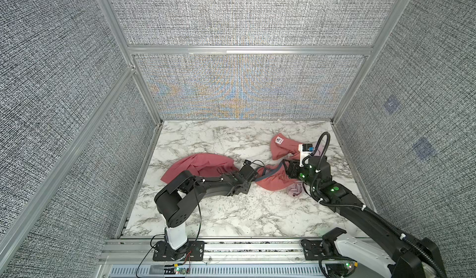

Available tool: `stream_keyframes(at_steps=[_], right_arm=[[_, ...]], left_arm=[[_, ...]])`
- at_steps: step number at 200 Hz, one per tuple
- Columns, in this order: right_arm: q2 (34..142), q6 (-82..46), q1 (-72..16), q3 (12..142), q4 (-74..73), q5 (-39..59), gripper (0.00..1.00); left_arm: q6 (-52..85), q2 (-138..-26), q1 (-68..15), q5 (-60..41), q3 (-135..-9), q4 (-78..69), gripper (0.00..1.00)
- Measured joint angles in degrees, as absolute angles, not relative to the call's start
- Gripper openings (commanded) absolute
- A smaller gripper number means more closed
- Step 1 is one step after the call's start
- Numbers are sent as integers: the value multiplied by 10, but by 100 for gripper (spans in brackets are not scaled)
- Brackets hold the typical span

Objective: Pick out a specific cloth from the pile

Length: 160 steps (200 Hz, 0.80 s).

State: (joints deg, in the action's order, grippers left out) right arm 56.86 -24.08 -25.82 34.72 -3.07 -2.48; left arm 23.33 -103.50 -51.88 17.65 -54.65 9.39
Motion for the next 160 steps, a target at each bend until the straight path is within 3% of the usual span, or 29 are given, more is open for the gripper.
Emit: stream_keyframes(at_steps=[4,107,160], right_arm=[[568,-241,-258,347,-31,-25,55],[555,-236,-256,346,-32,-36,55],[551,-235,-256,351,-31,-35,55]], left_arm=[[233,-1035,-519,178,-547,95,0],[234,-907,-513,181,-623,146,0],[229,-819,-447,161,-633,132,0]])
